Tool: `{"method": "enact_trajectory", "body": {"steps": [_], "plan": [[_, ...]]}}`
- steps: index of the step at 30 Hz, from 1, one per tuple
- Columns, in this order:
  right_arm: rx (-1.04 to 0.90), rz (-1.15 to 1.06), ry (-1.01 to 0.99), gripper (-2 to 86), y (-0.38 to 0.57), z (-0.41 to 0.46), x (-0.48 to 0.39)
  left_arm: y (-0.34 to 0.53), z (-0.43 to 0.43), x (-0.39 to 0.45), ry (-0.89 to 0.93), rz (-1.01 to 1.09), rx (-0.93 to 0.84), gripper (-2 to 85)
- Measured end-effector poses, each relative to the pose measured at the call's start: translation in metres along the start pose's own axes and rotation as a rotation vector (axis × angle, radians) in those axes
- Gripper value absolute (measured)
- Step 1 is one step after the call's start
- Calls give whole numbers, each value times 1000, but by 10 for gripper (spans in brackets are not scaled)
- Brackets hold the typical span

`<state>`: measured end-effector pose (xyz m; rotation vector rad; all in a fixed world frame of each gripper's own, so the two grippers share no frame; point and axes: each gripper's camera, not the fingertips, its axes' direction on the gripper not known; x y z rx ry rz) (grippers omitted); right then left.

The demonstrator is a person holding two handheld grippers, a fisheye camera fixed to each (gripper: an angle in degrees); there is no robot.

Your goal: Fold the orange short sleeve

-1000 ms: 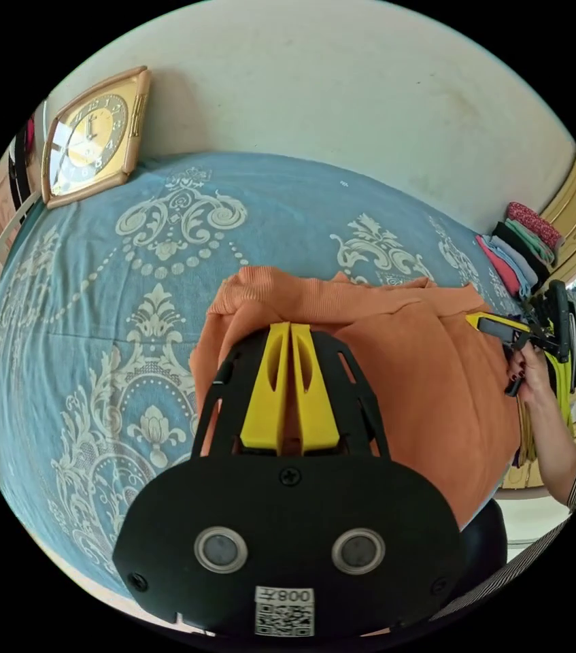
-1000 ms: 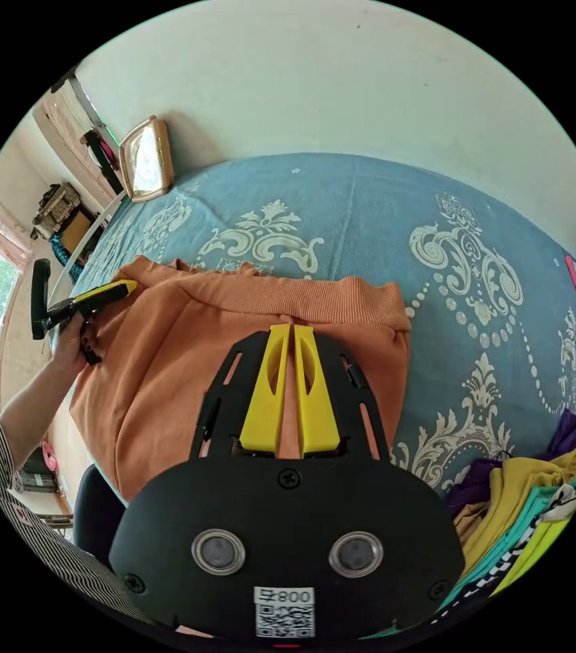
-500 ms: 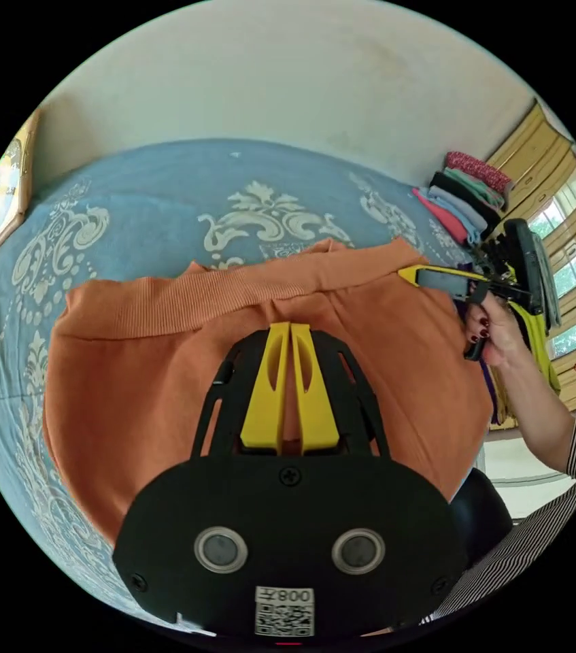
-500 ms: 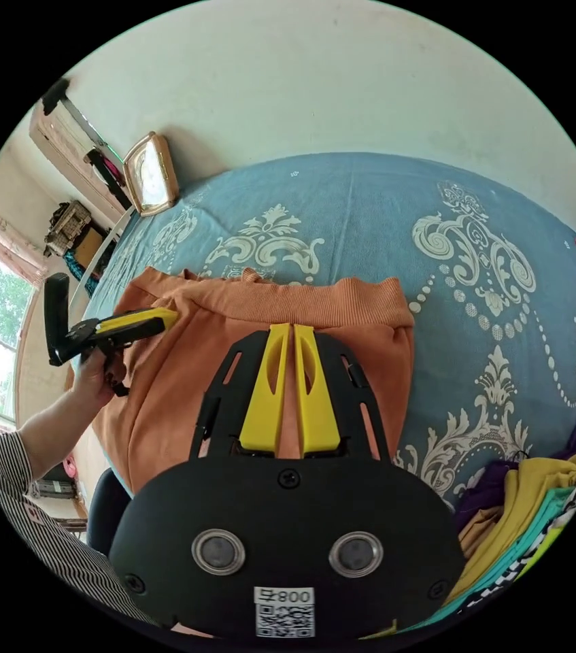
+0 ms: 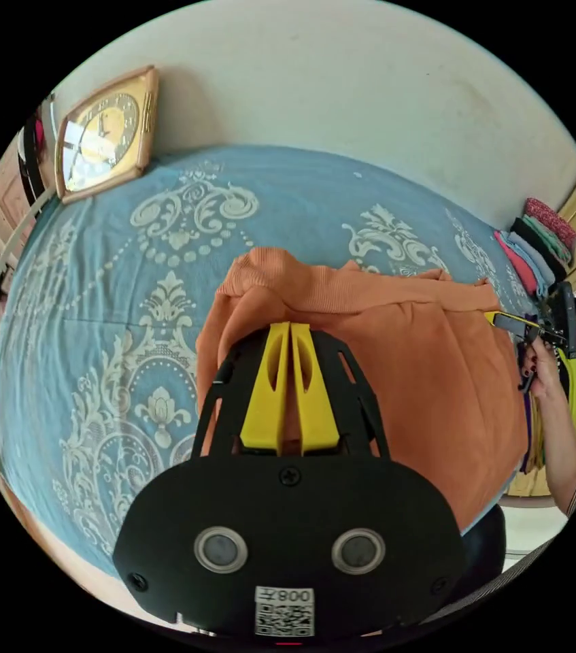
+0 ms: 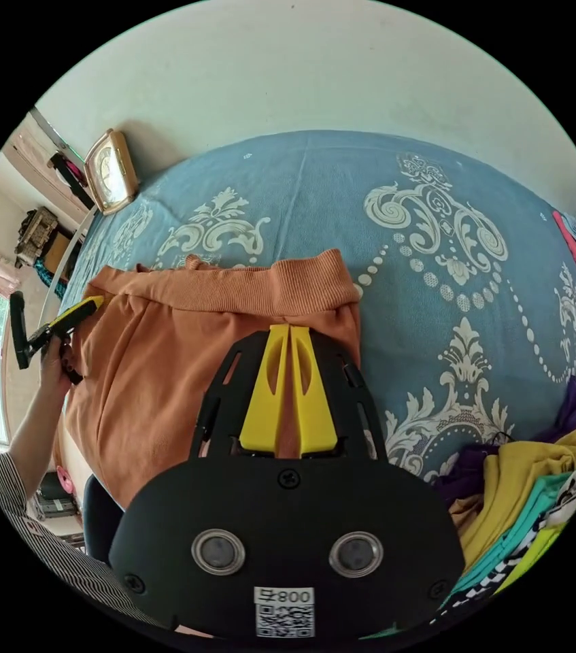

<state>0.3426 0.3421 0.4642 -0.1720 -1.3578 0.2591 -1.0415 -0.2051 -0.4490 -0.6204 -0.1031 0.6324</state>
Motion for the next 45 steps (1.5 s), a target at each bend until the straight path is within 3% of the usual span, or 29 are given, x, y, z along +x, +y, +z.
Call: {"method": "enact_trajectory", "body": {"steps": [2,8,11,13,20,22,26,27,29,33,36,39,41,45], "plan": [[-21,-10,-4,0,0,-1,-1,13,-1,-31,155,-97,5,2],[132,-64,-29,2,30,-43,-19,69,-57,-49,136,-86,132,2],[130,-46,-5,2,42,-36,-19,97,-50,-74,83,-136,60,2],[-28,-26,43,1,38,1,-10,108,-47,-92,153,-171,39,2],[75,-69,-33,2,52,-29,-30,172,-123,-137,343,-171,173,2],[108,-108,-25,2,69,-39,-50,195,-130,-136,362,-146,141,3],[55,-66,80,2,91,-13,-53,240,-100,-140,252,-115,-96,4],[-30,-37,54,2,91,8,-45,245,-98,-144,269,-127,-92,4],[-10,19,-48,2,91,8,-35,256,-113,-165,349,-202,-40,7],[101,-67,-61,2,96,-38,-64,286,-153,-189,355,-211,54,16],[120,-147,-133,3,122,-48,-101,326,-173,-214,310,-274,57,33],[-47,-216,-208,3,147,-6,-139,371,-181,-242,326,-401,35,54],[-150,-228,-149,2,157,29,-151,403,-184,-261,387,-507,43,69],[-128,-118,-207,2,152,33,-151,439,-182,-284,534,-640,54,89]]}}
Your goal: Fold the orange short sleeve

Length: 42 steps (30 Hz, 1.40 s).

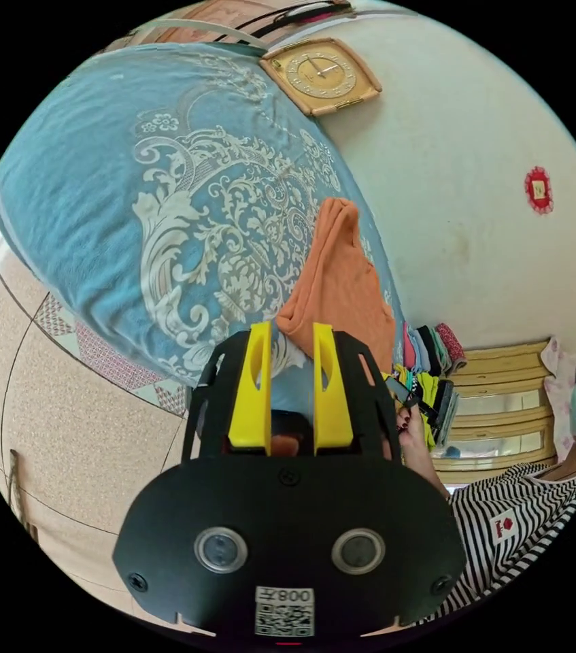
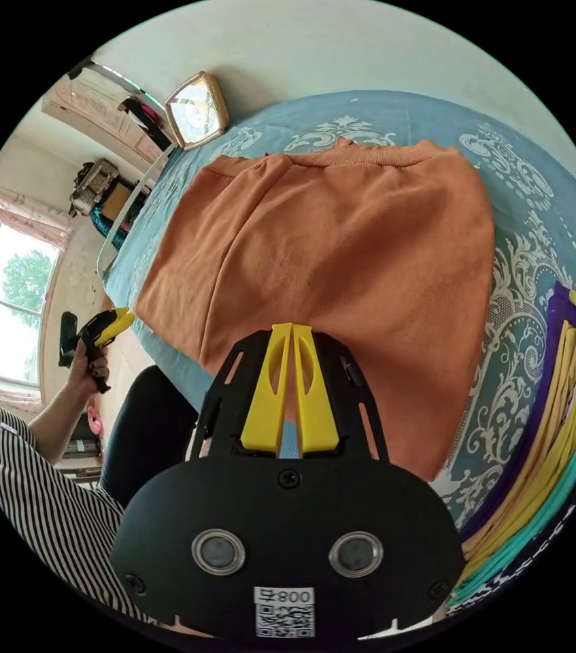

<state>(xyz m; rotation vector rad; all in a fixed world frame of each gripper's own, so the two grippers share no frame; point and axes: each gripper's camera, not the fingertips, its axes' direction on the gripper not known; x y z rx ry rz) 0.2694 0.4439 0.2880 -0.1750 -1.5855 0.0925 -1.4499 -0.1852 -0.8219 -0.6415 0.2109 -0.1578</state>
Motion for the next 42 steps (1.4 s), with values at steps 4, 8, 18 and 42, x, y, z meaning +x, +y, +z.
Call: {"method": "enact_trajectory", "body": {"steps": [4,8,18,42], "plan": [[86,11,25,2,-6,-24,-15,15,-6,-29,128,-87,13,97],[128,-53,-43,1,-30,-26,-40,22,-4,-44,219,-117,22,95],[-69,-132,28,1,-103,76,-90,37,-10,-57,282,-132,30,69],[121,-116,-164,32,-226,27,-120,98,40,93,362,321,-28,26]]}}
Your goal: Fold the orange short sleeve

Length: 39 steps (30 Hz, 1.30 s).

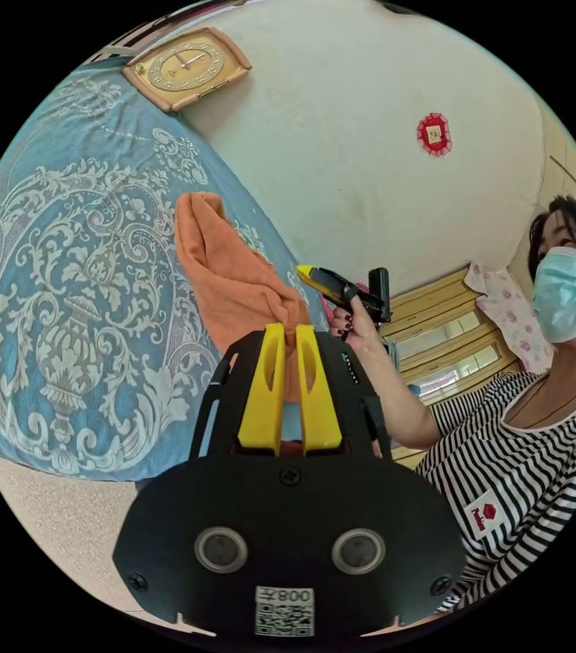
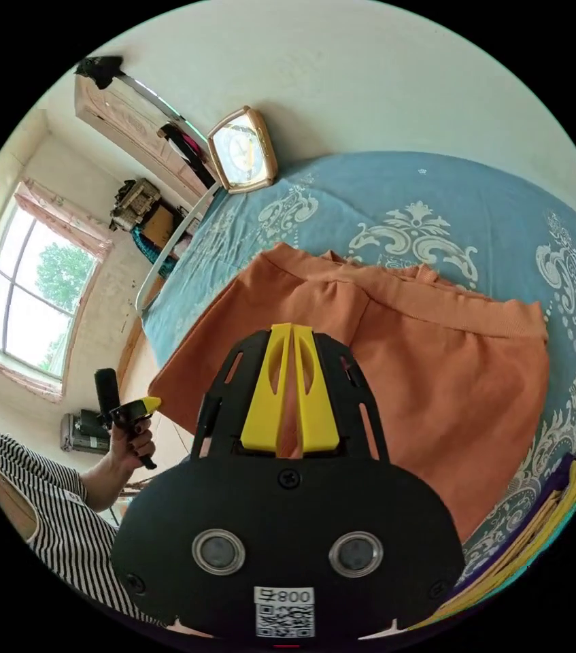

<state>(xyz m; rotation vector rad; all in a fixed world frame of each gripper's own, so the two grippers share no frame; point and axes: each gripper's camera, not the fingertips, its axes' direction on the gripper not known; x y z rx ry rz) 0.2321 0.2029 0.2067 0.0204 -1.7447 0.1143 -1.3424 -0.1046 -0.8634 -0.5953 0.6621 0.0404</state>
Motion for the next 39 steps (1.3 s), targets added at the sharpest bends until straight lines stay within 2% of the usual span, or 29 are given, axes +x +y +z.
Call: {"method": "enact_trajectory", "body": {"steps": [4,11,14,21,26,32,39], "plan": [[-102,-118,-146,81,-50,33,-35,5,39,25,-29,64,-44,27],[-311,-98,-250,111,-102,90,-53,12,114,67,-96,170,-119,29],[-334,-119,-213,113,-109,93,-64,17,145,81,-110,199,-141,29],[-451,-154,25,114,-118,113,-86,27,215,107,-141,243,-181,29],[-482,-170,109,81,-115,117,-96,33,274,130,-195,290,-219,29],[-445,-212,125,34,-105,76,-93,38,327,162,-176,365,-255,29],[-268,-223,2,12,-79,-65,-52,39,409,221,-9,542,-337,28]]}}
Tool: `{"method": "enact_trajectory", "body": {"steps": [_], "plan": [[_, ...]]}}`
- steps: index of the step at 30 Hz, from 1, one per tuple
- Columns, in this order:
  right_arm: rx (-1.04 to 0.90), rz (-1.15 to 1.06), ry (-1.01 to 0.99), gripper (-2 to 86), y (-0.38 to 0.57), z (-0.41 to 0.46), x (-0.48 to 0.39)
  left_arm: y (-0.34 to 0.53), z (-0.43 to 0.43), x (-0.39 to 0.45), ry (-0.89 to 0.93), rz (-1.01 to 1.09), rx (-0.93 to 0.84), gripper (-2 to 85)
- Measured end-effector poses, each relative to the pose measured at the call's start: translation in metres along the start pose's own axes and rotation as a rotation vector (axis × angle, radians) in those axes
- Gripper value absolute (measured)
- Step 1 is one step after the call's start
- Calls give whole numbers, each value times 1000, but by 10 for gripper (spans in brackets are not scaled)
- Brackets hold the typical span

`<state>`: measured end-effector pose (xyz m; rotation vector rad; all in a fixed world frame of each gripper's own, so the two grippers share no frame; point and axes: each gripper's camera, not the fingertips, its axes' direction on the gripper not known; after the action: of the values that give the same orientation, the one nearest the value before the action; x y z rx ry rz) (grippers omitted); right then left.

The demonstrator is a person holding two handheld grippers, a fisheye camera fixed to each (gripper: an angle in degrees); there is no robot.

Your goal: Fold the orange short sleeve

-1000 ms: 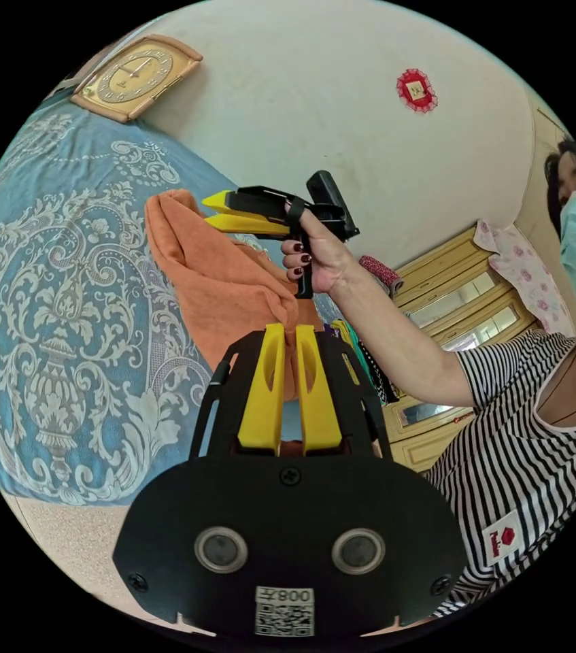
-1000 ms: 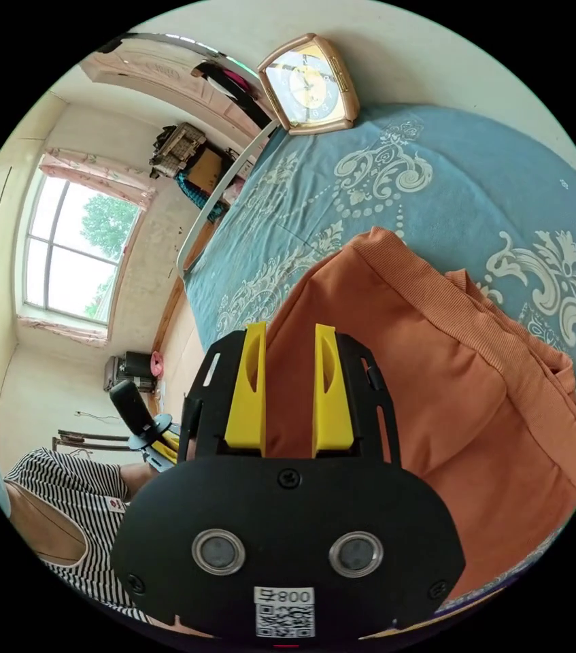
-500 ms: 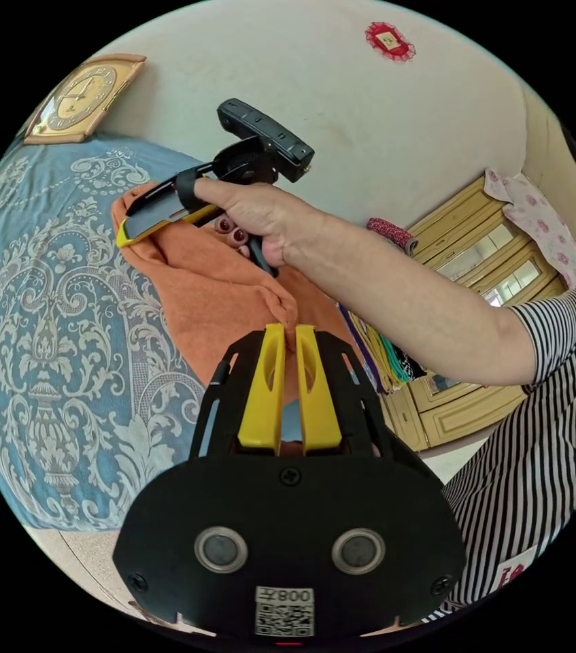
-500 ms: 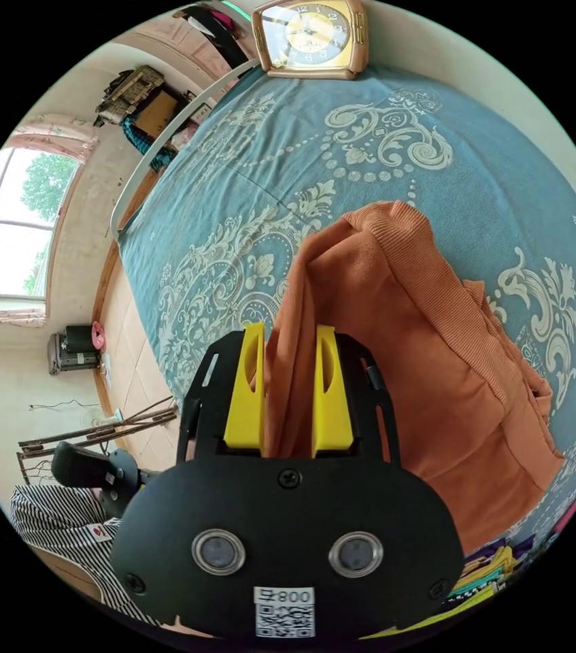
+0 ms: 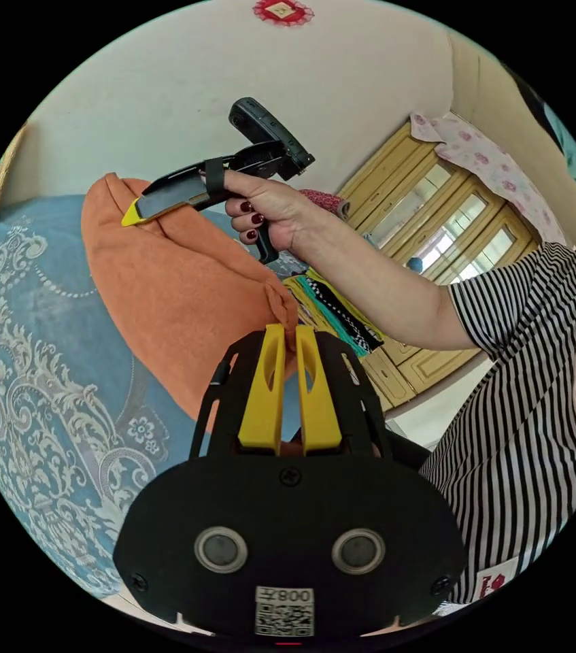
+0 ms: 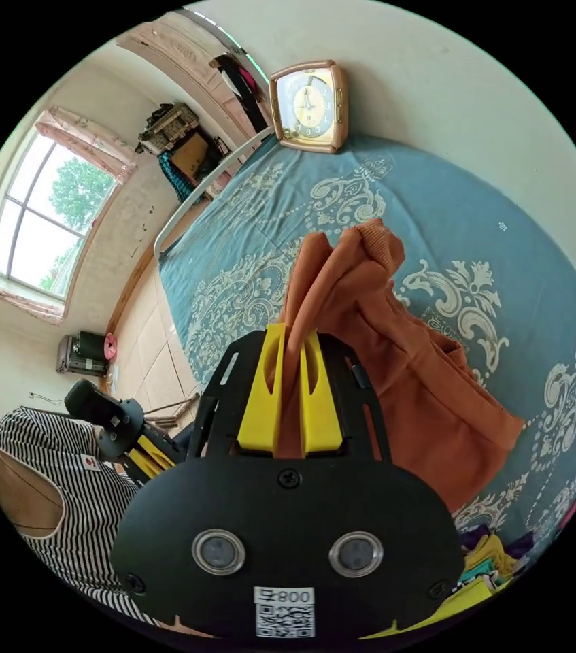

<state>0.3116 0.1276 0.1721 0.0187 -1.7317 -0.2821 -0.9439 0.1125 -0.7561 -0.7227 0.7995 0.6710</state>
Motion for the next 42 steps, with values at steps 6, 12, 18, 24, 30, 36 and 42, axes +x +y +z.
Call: {"method": "enact_trajectory", "body": {"steps": [6,12,18,24,30,36,42], "plan": [[84,116,-15,3,89,-80,59,-53,109,24,157,123,-114,28],[59,279,39,4,175,-104,123,-79,232,28,207,133,-256,29],[57,453,-60,16,243,-96,177,-86,335,8,171,32,-448,35],[90,489,-59,51,281,-107,181,-94,376,-9,134,-10,-454,65],[155,451,195,28,321,-142,130,-112,393,-15,245,28,-397,89],[132,322,410,4,369,-140,55,-124,369,-25,174,86,-312,75],[160,222,322,1,405,-119,33,-149,325,-103,-104,-25,-157,45]]}}
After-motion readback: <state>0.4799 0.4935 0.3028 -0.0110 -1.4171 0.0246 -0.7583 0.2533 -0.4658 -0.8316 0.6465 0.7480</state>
